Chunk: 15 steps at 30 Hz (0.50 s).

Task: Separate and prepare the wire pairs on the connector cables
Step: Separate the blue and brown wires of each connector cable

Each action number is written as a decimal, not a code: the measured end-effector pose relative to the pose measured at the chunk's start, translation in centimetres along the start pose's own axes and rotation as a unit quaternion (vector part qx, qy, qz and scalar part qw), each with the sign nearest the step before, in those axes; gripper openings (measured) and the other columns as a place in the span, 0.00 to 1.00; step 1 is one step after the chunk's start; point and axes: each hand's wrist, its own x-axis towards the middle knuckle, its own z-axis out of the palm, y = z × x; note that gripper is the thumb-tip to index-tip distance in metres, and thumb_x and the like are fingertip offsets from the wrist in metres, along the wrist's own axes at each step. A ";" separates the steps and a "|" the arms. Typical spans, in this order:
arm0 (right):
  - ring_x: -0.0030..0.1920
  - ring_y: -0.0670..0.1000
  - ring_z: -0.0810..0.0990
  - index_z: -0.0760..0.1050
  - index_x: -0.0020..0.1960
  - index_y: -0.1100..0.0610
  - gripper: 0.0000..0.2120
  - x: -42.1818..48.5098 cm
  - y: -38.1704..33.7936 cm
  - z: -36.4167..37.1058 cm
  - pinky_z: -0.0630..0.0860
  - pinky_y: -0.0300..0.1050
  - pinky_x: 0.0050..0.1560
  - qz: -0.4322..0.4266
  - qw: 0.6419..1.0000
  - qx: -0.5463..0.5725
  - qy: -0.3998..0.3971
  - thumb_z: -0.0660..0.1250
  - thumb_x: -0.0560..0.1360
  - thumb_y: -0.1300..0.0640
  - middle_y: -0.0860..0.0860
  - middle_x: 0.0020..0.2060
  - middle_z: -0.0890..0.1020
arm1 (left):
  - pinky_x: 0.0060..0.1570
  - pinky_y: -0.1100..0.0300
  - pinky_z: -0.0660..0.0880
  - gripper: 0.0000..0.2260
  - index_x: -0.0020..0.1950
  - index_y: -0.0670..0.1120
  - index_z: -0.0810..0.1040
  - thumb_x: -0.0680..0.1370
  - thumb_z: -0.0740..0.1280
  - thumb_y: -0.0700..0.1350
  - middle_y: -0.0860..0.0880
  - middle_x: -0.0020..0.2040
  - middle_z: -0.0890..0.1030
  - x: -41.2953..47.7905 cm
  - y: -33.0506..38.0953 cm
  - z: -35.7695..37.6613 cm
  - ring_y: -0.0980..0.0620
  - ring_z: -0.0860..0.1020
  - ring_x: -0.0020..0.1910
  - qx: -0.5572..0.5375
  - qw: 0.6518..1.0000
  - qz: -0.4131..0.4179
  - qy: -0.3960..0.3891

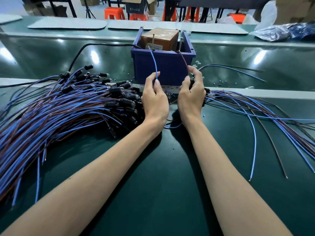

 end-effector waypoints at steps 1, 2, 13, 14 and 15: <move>0.30 0.41 0.72 0.72 0.64 0.61 0.15 0.0 0.0 0.0 0.69 0.35 0.39 0.001 1.000 -0.004 0.008 0.56 0.80 0.65 0.46 0.36 0.77 | 0.46 0.51 0.71 0.13 0.64 0.47 0.73 0.83 0.54 0.41 0.32 0.57 0.77 0.0 0.0 0.0 0.44 0.74 0.39 -0.001 1.000 -0.009 0.003; 0.30 0.41 0.72 0.72 0.65 0.61 0.15 0.0 0.0 0.0 0.68 0.37 0.39 0.002 1.000 -0.009 0.015 0.56 0.80 0.65 0.48 0.37 0.77 | 0.50 0.47 0.72 0.13 0.64 0.48 0.73 0.83 0.54 0.41 0.32 0.58 0.76 0.0 0.1 0.0 0.37 0.75 0.46 -0.002 1.000 -0.019 0.006; 0.44 0.53 0.77 0.74 0.64 0.57 0.17 0.2 0.0 0.0 0.73 0.43 0.48 0.034 0.998 0.012 -0.048 0.60 0.77 0.67 0.57 0.50 0.81 | 0.61 0.53 0.73 0.14 0.64 0.47 0.78 0.82 0.58 0.41 0.45 0.60 0.80 0.2 -0.1 0.1 0.43 0.77 0.59 -0.010 0.999 -0.035 -0.017; 0.47 0.55 0.78 0.74 0.63 0.57 0.17 0.2 -0.1 -0.1 0.74 0.45 0.51 0.035 0.998 0.016 -0.052 0.60 0.77 0.67 0.58 0.53 0.81 | 0.62 0.57 0.72 0.14 0.64 0.46 0.78 0.82 0.58 0.41 0.47 0.62 0.79 0.2 0.0 0.0 0.46 0.76 0.62 -0.010 0.999 -0.036 -0.019; 0.50 0.56 0.79 0.74 0.63 0.57 0.17 0.2 -0.1 -0.1 0.75 0.47 0.53 0.033 0.998 0.021 -0.056 0.60 0.77 0.67 0.58 0.54 0.81 | 0.62 0.59 0.71 0.14 0.64 0.47 0.78 0.82 0.58 0.41 0.48 0.63 0.79 0.2 -0.1 0.0 0.47 0.76 0.62 -0.011 0.999 -0.037 -0.022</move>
